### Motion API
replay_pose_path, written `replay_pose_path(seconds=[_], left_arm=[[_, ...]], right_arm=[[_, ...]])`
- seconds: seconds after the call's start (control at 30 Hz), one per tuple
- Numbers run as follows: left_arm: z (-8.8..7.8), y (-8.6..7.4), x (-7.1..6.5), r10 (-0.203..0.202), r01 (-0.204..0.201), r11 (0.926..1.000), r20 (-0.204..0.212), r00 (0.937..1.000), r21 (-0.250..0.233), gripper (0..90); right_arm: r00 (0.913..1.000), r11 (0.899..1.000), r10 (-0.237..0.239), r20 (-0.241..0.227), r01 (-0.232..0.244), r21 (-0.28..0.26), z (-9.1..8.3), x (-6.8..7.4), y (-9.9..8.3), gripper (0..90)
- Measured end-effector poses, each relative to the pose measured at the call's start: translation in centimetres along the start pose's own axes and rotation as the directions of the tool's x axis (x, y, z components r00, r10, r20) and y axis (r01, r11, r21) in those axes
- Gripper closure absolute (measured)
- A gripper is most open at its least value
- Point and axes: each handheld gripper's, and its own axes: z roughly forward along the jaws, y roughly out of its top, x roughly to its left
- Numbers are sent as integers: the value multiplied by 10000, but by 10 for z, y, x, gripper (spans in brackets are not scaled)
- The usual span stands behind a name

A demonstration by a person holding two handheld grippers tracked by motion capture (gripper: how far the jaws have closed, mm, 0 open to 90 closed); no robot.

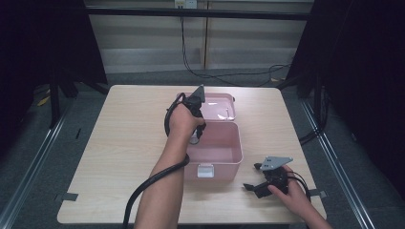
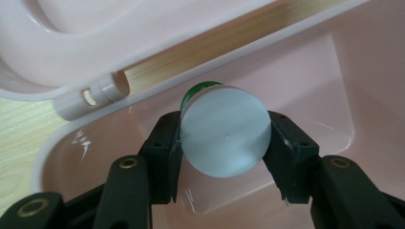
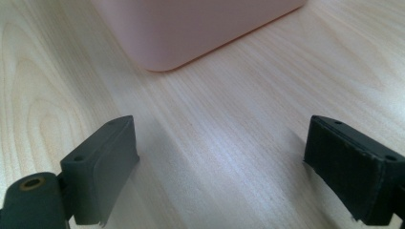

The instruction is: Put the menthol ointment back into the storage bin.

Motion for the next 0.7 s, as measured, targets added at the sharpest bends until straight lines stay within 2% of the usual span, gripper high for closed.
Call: replay_pose_path(seconds=[0.03,0.27,0.33,0.57,0.7], left_arm=[[2,0,0,-92,92,9999,-3,10000,-48,500],[10,-1,2,31,-31,10000,-44,10000,-3,500],[13,-3,0,-185,184,9997,-51,9998,-131,500],[20,-5,-3,52,-58,9997,-231,9997,-252,500],[25,-5,-5,3,-11,9997,-304,9995,-255,500]], right_arm=[[10000,10000,32,33,-32,-1,0,0,0,104],[10000,10000,30,-6,-30,-6,0,0,0,104],[10000,10000,30,-3,-30,-6,0,0,0,104],[10000,10000,32,34,-32,-2,0,0,0,104],[10000,10000,18,2,-18,-14,0,0,0,104]])
